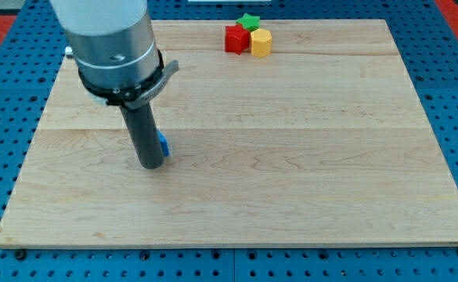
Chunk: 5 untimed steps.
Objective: Move the blue triangle diagonally to the top right of the blue cube
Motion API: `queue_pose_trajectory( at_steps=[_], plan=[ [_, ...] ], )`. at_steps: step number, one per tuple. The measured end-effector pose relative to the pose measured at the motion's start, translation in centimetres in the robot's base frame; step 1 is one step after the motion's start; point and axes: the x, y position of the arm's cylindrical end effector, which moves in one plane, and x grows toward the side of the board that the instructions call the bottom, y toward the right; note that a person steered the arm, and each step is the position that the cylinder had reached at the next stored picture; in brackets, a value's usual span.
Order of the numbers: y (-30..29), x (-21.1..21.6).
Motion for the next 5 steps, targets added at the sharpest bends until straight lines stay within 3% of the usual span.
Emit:
queue_pose_trajectory(
  at_steps=[1,3,5],
  plan=[
    [0.0,-1.3],
    [0.1,1.2],
    [3.5,0.9]
  ],
)
